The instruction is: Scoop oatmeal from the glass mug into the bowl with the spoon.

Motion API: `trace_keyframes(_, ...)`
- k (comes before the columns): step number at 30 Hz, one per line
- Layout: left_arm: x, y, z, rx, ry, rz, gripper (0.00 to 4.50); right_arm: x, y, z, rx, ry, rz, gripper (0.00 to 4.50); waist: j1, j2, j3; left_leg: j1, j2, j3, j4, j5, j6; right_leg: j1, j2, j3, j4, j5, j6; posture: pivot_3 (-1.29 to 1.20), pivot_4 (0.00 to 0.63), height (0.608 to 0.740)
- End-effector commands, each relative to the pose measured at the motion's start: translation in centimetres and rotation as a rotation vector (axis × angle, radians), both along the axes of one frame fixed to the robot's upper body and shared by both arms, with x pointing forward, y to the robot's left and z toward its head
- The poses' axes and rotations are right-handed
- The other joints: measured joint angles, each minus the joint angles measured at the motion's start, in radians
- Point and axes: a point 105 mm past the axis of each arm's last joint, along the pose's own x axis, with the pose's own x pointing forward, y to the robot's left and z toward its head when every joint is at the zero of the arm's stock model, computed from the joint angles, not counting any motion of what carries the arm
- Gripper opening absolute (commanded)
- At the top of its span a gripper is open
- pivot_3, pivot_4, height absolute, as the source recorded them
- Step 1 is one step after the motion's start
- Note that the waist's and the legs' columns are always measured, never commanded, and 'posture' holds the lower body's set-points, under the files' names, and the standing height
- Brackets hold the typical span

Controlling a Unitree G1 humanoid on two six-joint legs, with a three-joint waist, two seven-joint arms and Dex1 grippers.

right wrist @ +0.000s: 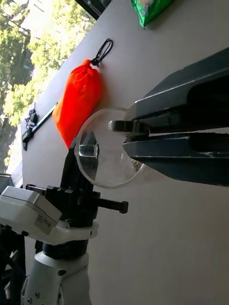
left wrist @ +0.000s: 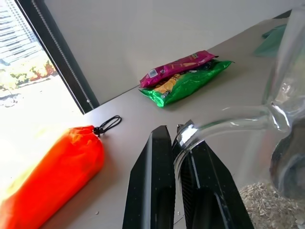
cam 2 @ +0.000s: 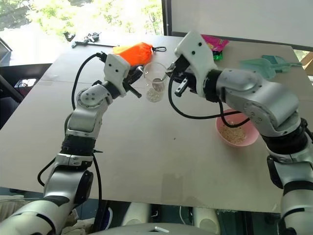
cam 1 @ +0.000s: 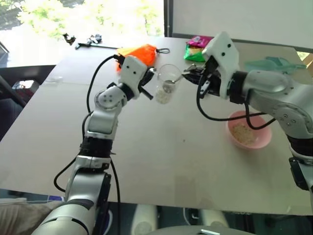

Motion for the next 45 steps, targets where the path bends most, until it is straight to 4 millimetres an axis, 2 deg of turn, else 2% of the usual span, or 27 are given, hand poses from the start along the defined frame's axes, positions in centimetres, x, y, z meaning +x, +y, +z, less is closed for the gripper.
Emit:
trace_keyframes(1, -0.4, -1.0, 2.6, 0.046, -0.141, -0.016, 0.09, 0.7, 0.4, 0.3, -0.107, -0.116, -0.004, 0.00, -0.001, 0.000, 0.000, 0.000, 0.000, 0.000, 0.000, 0.000, 0.000, 0.000, 0.000, 0.000, 0.000, 0.000, 0.000, 0.00, 0.150, 0.740)
trace_keyframes(7, -0.2, -1.3, 2.8, 0.080, -0.183, -0.006, 0.09, 1.1, 1.4, -0.8, -0.162, -0.110, 0.049, 0.00, -0.001, 0.000, 0.000, 0.000, 0.000, 0.000, 0.000, 0.000, 0.000, 0.000, 0.000, 0.000, 0.000, 0.000, 0.000, 0.00, 0.150, 0.740)
trace_keyframes(13, 0.0, -1.2, 2.6, 0.082, -0.187, -0.001, 0.09, 0.5, 2.2, -0.1, -0.032, 0.019, 0.103, 0.00, -0.001, 0.000, 0.000, 0.000, 0.000, 0.000, 0.000, 0.000, 0.000, 0.000, 0.000, 0.000, 0.001, 0.000, 0.000, 0.00, 0.150, 0.740)
trace_keyframes(19, 0.2, -1.0, 2.2, 0.084, -0.181, 0.004, 0.09, 0.4, 2.0, 1.3, 0.115, 0.145, 0.105, 0.00, 0.003, 0.000, 0.000, 0.000, 0.000, 0.000, 0.001, 0.000, 0.000, 0.000, 0.000, -0.001, 0.001, 0.000, 0.000, 0.00, 0.150, 0.740)
trace_keyframes(28, 0.6, -0.6, 1.4, 0.074, -0.157, 0.016, 0.09, 0.9, 0.4, 3.0, 0.254, 0.239, 0.046, 0.00, 0.002, 0.000, 0.000, 0.000, 0.000, 0.000, 0.001, 0.000, 0.000, 0.000, 0.000, -0.001, 0.001, 0.000, 0.000, 0.00, 0.150, 0.740)
trace_keyframes(39, 0.5, -0.7, 1.3, 0.062, -0.147, 0.010, 0.09, 1.4, -0.2, 3.0, 0.280, 0.249, -0.009, 0.00, -0.001, 0.000, 0.000, 0.000, 0.000, 0.000, 0.001, 0.000, 0.000, 0.000, 0.000, -0.001, 0.002, 0.000, 0.000, 0.00, 0.150, 0.740)
trace_keyframes(45, 0.5, -0.7, 1.2, 0.058, -0.143, 0.013, 0.09, 1.0, 0.3, 2.9, 0.312, 0.303, 0.030, 0.00, -0.005, 0.000, 0.000, 0.000, 0.000, 0.000, 0.001, 0.000, 0.000, 0.000, 0.000, -0.001, 0.002, 0.000, 0.000, 0.00, 0.150, 0.740)
